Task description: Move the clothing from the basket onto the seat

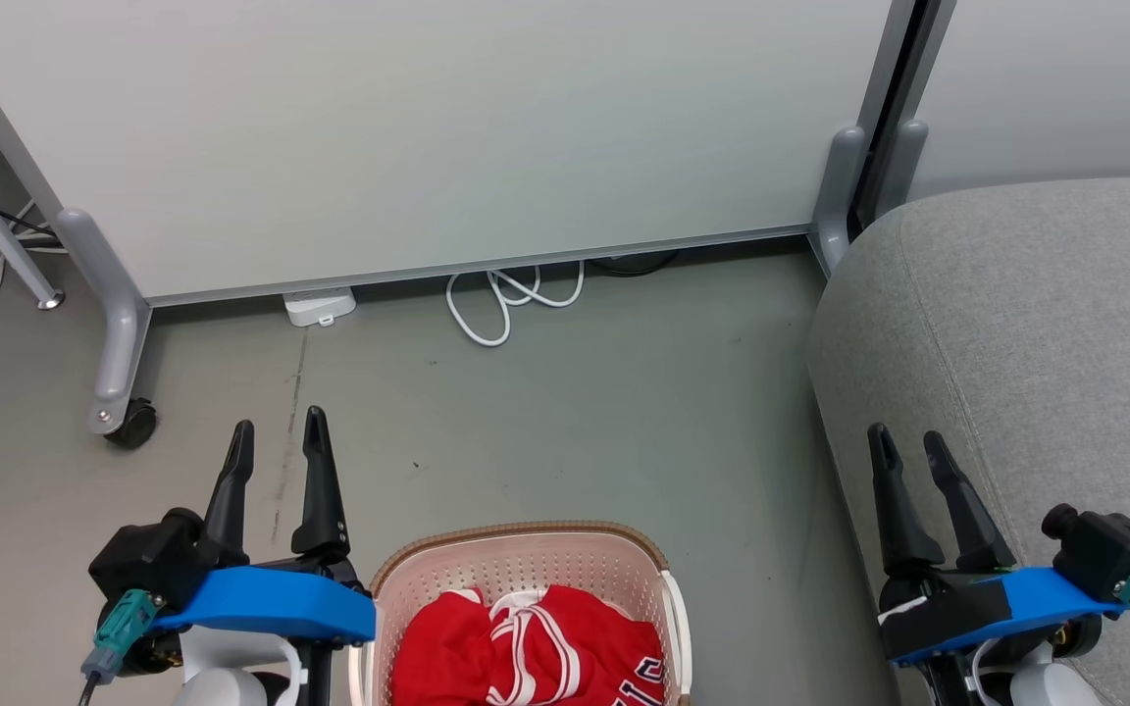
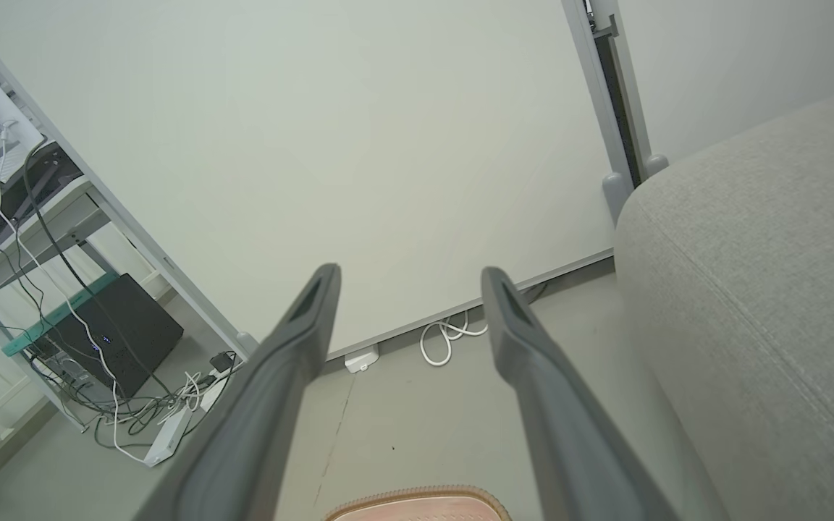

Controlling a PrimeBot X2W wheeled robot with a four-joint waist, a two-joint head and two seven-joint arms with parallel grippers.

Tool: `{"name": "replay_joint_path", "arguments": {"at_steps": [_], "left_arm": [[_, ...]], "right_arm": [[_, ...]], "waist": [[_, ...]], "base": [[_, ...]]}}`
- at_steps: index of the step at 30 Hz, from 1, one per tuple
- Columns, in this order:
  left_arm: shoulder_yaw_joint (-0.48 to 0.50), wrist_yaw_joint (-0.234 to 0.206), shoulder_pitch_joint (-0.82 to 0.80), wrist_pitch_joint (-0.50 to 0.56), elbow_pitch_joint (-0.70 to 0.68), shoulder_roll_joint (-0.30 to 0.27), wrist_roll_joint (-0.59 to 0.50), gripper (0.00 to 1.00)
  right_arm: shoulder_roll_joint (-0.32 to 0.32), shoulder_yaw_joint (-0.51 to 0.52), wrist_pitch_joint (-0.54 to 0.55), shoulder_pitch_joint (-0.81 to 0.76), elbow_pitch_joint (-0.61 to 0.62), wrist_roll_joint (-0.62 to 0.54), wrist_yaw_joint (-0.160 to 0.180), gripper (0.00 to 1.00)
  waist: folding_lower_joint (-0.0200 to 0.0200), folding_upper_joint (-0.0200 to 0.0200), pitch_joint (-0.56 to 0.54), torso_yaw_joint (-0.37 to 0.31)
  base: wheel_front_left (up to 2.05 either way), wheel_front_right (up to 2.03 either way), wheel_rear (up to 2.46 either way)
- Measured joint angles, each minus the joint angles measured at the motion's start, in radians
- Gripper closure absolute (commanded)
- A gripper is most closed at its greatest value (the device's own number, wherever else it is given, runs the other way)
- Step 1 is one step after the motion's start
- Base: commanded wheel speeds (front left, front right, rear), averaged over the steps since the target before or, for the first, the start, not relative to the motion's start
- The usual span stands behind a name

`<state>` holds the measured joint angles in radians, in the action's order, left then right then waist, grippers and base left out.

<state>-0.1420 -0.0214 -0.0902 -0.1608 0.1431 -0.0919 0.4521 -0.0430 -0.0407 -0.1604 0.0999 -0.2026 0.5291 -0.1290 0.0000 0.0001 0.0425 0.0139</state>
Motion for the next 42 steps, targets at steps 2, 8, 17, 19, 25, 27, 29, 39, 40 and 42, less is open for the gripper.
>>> {"name": "replay_joint_path", "arguments": {"at_steps": [2,8,17,19,25,27,29,39,40,42], "left_arm": [[0.000,0.000,0.000,-0.004,-0.001,0.000,-0.018,0.00],[-0.002,-0.002,-0.001,-0.018,-0.006,0.001,-0.078,0.00],[-0.005,0.013,-0.009,-0.038,-0.010,0.002,-0.151,0.00],[-0.005,0.023,-0.009,-0.044,-0.010,0.002,-0.165,0.00],[-0.006,0.043,-0.009,-0.055,-0.010,0.007,-0.213,0.00],[-0.005,0.048,-0.009,-0.059,-0.008,0.010,-0.229,0.00],[-0.004,0.048,-0.009,-0.063,-0.005,0.013,-0.246,0.00],[0.001,0.058,-0.010,-0.080,0.008,0.025,-0.318,0.00],[0.002,0.059,-0.010,-0.084,0.009,0.026,-0.324,0.00],[0.004,0.066,-0.011,-0.088,0.011,0.028,-0.334,0.00]], "right_arm": [[0.000,-0.001,-0.006,0.001,0.001,-0.019,0.000,0.00],[-0.001,-0.007,-0.019,0.003,0.003,-0.076,0.000,0.00],[-0.002,-0.016,-0.039,0.013,0.004,-0.150,0.000,0.00],[-0.002,-0.017,-0.044,0.013,0.004,-0.169,0.000,0.00],[-0.002,-0.021,-0.054,0.013,0.004,-0.210,0.000,0.00],[-0.003,-0.022,-0.060,0.014,0.004,-0.229,0.000,0.00],[-0.003,-0.023,-0.062,0.015,0.004,-0.243,0.000,0.00],[-0.004,-0.035,-0.082,0.021,0.004,-0.313,0.000,0.00],[-0.004,-0.035,-0.084,0.021,0.004,-0.320,0.000,0.00],[-0.004,-0.038,-0.088,0.021,0.004,-0.332,0.000,0.00]], "waist": [[0.0000,0.0000,0.001,0.001],[0.0000,0.0000,0.005,0.003],[0.0000,0.0000,0.008,0.005],[0.0000,0.0000,0.009,0.005],[0.0000,0.0000,0.014,0.008],[0.0000,0.0000,0.016,0.009],[0.0000,0.0000,0.018,0.010],[0.0000,0.0000,0.024,0.011],[0.0000,0.0000,0.024,0.011],[0.0000,0.0000,0.025,0.011]], "base": [[0.00,0.00,0.00],[0.00,0.00,0.00],[0.00,0.00,0.00],[0.00,0.00,0.00],[0.00,0.00,0.00],[0.00,0.00,0.00],[0.00,0.00,0.00],[0.00,0.00,0.00],[0.00,0.00,0.00],[0.00,0.00,0.00]]}}
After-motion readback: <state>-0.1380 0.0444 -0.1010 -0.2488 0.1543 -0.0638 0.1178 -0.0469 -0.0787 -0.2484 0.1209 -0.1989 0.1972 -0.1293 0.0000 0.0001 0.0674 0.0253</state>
